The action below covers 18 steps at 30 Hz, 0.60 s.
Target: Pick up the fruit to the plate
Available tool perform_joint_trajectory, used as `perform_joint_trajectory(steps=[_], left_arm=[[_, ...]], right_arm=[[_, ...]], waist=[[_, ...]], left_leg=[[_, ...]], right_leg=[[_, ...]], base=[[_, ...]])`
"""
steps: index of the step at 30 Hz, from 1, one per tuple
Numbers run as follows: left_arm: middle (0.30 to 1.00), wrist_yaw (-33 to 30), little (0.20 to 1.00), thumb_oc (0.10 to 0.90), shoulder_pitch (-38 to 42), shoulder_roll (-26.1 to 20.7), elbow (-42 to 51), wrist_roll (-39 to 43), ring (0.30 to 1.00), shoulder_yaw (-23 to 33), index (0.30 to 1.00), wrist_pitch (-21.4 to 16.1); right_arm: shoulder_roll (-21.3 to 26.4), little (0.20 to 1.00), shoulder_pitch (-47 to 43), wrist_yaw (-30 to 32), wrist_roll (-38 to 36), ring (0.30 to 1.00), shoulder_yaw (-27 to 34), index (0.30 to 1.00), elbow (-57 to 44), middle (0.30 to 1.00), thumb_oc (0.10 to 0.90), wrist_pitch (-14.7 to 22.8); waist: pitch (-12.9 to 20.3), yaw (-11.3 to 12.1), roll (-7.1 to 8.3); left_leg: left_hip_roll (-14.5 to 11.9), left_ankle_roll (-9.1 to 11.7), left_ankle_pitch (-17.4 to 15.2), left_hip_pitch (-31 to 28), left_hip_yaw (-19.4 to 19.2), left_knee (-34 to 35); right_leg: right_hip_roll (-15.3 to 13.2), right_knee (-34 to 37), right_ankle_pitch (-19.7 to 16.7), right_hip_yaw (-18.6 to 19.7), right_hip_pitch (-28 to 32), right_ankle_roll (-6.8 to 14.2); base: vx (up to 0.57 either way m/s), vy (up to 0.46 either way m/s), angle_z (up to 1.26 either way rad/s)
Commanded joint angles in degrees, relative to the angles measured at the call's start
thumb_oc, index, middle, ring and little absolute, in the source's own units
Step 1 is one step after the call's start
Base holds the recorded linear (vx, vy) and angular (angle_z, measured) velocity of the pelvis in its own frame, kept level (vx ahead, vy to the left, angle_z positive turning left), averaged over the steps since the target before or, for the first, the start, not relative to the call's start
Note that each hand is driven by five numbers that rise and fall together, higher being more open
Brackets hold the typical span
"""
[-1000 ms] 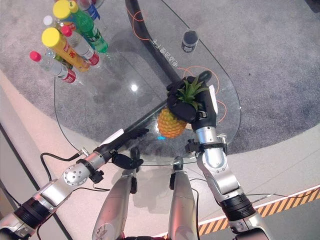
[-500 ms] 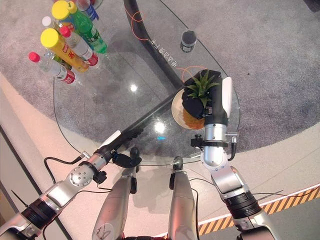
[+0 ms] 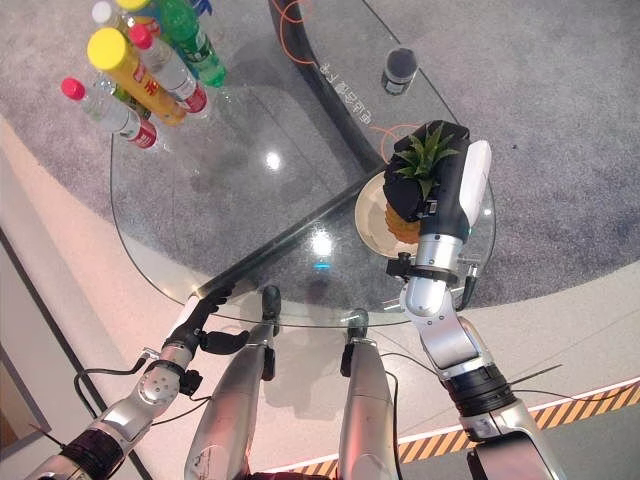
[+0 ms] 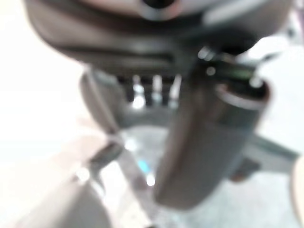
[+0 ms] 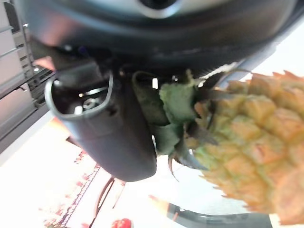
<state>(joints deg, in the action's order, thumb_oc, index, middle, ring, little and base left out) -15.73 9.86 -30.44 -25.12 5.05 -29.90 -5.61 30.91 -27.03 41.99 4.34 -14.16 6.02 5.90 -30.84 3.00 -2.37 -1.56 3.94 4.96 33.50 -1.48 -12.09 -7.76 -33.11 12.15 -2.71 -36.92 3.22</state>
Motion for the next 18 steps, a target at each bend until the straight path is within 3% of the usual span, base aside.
perform_joint_trajectory(steps=[1, 5, 18], left_arm=[[0.9, -2.07, 0.9, 0.8, -1.92, 0.01, 3.21, 1.21, 0.9, 0.44, 0.9, -3.85], [0.9, -3.26, 0.9, 0.8, -1.24, 0.37, 3.7, 2.15, 0.9, -1.37, 0.9, -3.89], [0.9, -5.42, 0.9, 0.8, 0.34, 0.06, 5.36, 4.24, 0.9, -4.94, 0.9, -3.51]], right_arm=[[2.06, 0.2, -8.37, 5.54, -0.92, 0.3, 3.79, 0.3, -4.87, 0.3, 0.1, 9.75], [1.11, 0.2, -10.63, 6.02, -4.44, 0.3, 4.67, 0.3, -2.43, 0.3, 0.1, 12.02], [1.61, 0.2, -16.42, 14.73, 1.08, 0.3, 4.33, 0.3, 7.36, 0.3, 0.1, 18.45]], waist=[[1.05, -0.68, 0.85], [1.05, -0.46, 0.23], [1.05, 0.84, -2.31]], left_leg=[[3.15, -3.7, -8.41, 2.29, -1.54, -13.72], [3.47, -3.72, -8.35, 3.82, -1.42, -13.77], [4.87, -4.15, -8.34, 8.19, -1.25, -14.48]], right_leg=[[0.6, 12.22, -12.71, -5.93, 2.88, 0.1], [0.64, 12.02, -12.85, -6.03, 1.23, -0.08], [0.06, 10.59, -13.18, -6.96, -3.52, -0.24]], base=[[0.0, 0.0, 0.0], [-0.01, 0.038, 0.03], [0.0, 0.011, 0.01]])
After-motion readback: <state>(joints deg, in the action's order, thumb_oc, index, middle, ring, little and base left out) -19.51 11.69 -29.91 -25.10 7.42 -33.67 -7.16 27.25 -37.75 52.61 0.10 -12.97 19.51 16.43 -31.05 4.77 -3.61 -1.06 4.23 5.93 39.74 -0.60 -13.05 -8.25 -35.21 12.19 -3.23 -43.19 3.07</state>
